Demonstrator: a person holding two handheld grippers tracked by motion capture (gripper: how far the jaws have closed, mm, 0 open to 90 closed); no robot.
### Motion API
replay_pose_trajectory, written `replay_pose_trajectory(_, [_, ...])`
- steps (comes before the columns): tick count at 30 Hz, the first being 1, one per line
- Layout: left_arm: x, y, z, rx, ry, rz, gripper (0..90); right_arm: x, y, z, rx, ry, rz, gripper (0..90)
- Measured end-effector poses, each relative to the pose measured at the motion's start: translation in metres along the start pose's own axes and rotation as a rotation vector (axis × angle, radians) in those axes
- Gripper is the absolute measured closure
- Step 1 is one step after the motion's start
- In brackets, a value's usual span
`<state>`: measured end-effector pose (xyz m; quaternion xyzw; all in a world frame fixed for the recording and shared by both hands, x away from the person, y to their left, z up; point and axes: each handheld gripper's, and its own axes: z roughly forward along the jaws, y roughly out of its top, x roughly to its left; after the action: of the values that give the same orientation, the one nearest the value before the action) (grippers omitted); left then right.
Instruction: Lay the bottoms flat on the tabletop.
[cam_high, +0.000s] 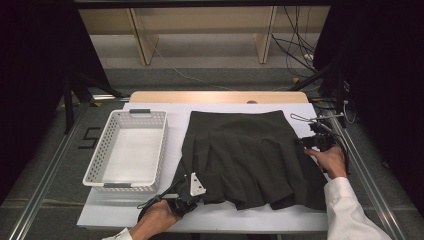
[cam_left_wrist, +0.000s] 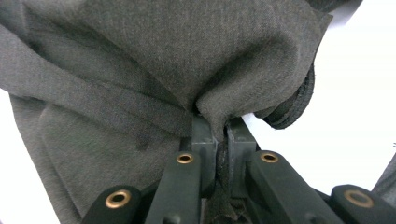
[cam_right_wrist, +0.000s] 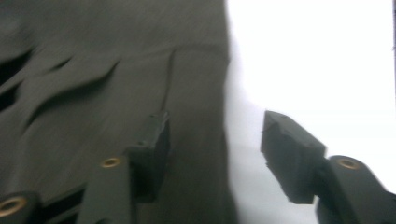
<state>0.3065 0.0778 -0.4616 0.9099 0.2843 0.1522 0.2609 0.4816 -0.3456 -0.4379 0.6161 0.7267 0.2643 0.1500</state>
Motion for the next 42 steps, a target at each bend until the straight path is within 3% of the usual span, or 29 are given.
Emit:
replay_pose_trajectory(2, [0.002,0.001,0.000,-0.005,-0.013,-0.022,84.3,-0.003,0.006,0.007,-0.004,0.030,0.018,46.0])
replay_pose_trajectory(5, [0.003,0.001,0.001,-0.002,-0.024,-0.023,84.1,-0.007,0.010,0.018,0.020,0.080,0.052,49.0])
replay_pose_trajectory(9, [0.001,0.003,0.000,-0.001,-0.017,0.001,83.9,0.001,0.010,0.032,0.078,0.067,-0.006,60.3])
replay_pose_trajectory(11, [0.000,0.003,0.000,-0.003,-0.019,0.002,83.9,0.004,0.010,0.032,0.085,0.032,-0.034,75.5])
replay_pose_trajectory(13, [0.000,0.003,0.001,-0.006,-0.020,-0.001,83.8,0.005,0.010,0.029,0.073,0.024,-0.047,82.8])
replay_pose_trajectory(19, [-0.009,0.011,0.003,-0.028,-0.011,0.025,83.5,-0.006,0.010,0.017,0.027,-0.033,-0.037,84.0])
replay_pose_trajectory(27, [-0.017,0.027,0.012,-0.070,0.004,0.028,82.7,-0.035,0.004,-0.003,-0.022,-0.094,0.028,84.0])
replay_pose_trajectory(29, [-0.023,0.030,0.013,-0.072,0.007,0.048,82.5,-0.039,0.002,-0.004,-0.025,-0.101,0.034,83.9])
replay_pose_trajectory(32, [-0.033,0.031,0.014,-0.070,0.010,0.064,78.9,-0.036,0.000,-0.003,-0.023,-0.122,0.025,79.2])
replay_pose_trajectory(35, [-0.032,0.030,0.010,-0.070,-0.017,0.028,66.6,-0.029,0.004,-0.011,-0.062,-0.148,0.028,56.3])
replay_pose_trajectory(38, [-0.026,0.028,-0.008,-0.112,-0.006,-0.010,55.3,-0.018,0.007,-0.032,-0.153,-0.063,0.046,47.6])
replay_pose_trajectory(42, [-0.009,0.024,-0.030,-0.155,0.035,-0.081,42.0,0.003,0.010,-0.050,-0.213,-0.006,-0.002,41.6])
